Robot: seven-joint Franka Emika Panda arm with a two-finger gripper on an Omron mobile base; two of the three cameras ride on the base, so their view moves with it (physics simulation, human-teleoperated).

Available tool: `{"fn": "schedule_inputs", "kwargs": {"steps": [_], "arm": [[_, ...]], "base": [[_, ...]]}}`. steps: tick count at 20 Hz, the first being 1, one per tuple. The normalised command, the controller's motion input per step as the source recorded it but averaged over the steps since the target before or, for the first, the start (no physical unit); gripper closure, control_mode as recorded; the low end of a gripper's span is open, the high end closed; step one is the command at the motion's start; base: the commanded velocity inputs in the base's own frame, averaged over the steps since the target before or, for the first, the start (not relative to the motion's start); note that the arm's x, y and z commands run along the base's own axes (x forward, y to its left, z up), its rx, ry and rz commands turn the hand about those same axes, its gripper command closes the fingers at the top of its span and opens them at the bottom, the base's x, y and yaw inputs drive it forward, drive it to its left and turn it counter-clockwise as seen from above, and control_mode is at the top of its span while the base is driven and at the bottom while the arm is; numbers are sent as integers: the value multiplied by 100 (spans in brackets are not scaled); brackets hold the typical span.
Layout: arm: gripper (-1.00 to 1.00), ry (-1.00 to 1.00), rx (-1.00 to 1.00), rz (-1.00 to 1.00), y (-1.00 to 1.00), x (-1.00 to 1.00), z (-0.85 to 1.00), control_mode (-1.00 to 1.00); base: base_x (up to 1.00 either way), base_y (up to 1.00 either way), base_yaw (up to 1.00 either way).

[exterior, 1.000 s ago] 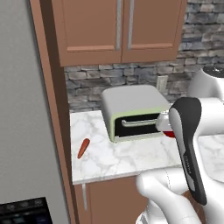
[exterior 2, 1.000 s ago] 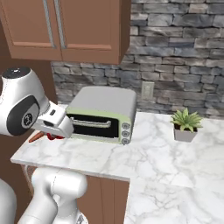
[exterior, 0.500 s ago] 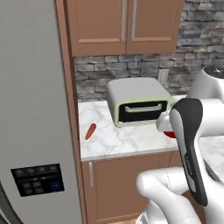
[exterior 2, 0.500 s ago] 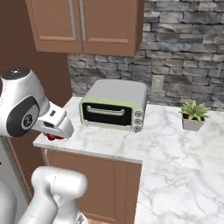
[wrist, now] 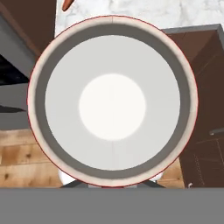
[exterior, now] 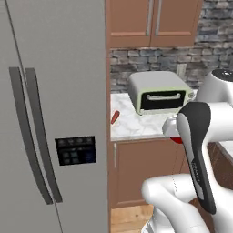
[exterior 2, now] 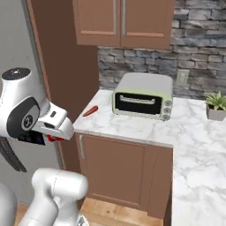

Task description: Pick the mug from the counter and place it inside the microwave. Then close the microwave.

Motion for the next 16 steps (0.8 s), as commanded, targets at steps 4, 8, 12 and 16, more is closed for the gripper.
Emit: {"fn": "schedule_inputs", "kwargs": {"steps": [4, 8, 12, 16], "arm": [[100, 0, 0, 0, 0, 0, 0, 100], [100, 0, 0, 0, 0, 0, 0, 100], [100, 0, 0, 0, 0, 0, 0, 100], [100, 0, 0, 0, 0, 0, 0, 100]], "base": [[-57, 76, 22], [-36, 79, 36], [-23, 68, 42], [-15, 57, 37]]}}
